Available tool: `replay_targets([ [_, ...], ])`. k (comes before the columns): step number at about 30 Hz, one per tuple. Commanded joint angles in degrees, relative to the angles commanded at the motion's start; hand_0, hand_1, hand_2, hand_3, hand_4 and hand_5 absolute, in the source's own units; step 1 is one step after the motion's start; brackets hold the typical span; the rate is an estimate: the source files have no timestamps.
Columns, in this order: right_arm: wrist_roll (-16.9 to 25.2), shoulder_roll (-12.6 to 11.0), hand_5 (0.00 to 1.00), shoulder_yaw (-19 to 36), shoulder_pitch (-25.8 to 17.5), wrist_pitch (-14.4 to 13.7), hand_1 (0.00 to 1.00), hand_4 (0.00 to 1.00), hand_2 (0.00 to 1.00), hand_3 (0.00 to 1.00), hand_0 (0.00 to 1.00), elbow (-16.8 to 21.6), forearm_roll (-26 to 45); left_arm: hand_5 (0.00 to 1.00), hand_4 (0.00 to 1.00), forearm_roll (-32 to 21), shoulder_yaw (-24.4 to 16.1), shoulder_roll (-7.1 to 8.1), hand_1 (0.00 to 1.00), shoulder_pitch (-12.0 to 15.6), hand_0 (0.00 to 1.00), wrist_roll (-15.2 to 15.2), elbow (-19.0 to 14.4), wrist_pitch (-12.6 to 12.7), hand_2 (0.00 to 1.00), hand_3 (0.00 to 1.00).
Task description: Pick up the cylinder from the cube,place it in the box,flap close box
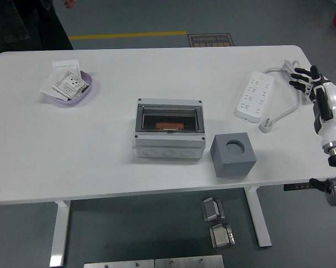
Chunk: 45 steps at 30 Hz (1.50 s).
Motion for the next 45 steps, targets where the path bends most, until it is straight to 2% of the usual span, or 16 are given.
replay_targets([
  [4, -0.10, 0.07, 0.998, -1.25, -0.13, 0.14, 0.688, 0.998, 0.711, 0.703, 0.798, 0.09, -0.32, 0.288, 0.668, 0.00, 0.95, -0.19, 0.612, 0.82, 0.631, 1.19, 0.00, -0.45, 0.566, 0.591],
  [7, -0.11, 0.21, 0.998, -1.73, 0.14, 0.15, 0.689, 0.998, 0.713, 0.704, 0.796, 0.16, -0.48, 0.287, 0.668, 1.20, -1.49, 0.08, 0.612, 0.32, 0.630, 2.16, 0.00, -0.19, 0.567, 0.591],
  [15, -0.56, -1.59, 0.998, -1.71, 0.71, -0.25, 0.689, 0.998, 0.714, 0.704, 0.797, 0.65, -1.88, 0.288, 0.669, -1.05, -1.70, 1.48, 0.612, -0.60, 0.631, -0.19, 0.00, -0.51, 0.567, 0.591],
  [26, -0.91, -3.52, 0.998, -1.19, 1.28, -0.44, 0.689, 0.998, 0.713, 0.705, 0.800, 0.59, -2.31, 0.288, 0.669, -1.51, -1.01, -0.36, 0.612, -1.08, 0.631, -1.45, 0.00, -1.62, 0.569, 0.592],
  [35, -0.67, -2.35, 0.998, -0.60, 0.58, -0.66, 0.689, 0.998, 0.713, 0.705, 0.801, 0.64, -2.04, 0.288, 0.669, -3.21, 3.47, -0.35, 0.612, -1.94, 0.631, -4.33, 0.00, -2.00, 0.569, 0.591],
  [45, -0.50, -1.46, 0.998, -0.10, 0.36, -0.79, 0.688, 0.998, 0.713, 0.703, 0.801, 0.94, -1.77, 0.289, 0.670, -1.64, 2.87, -0.33, 0.612, -2.66, 0.632, -2.97, 0.00, -1.71, 0.570, 0.592],
])
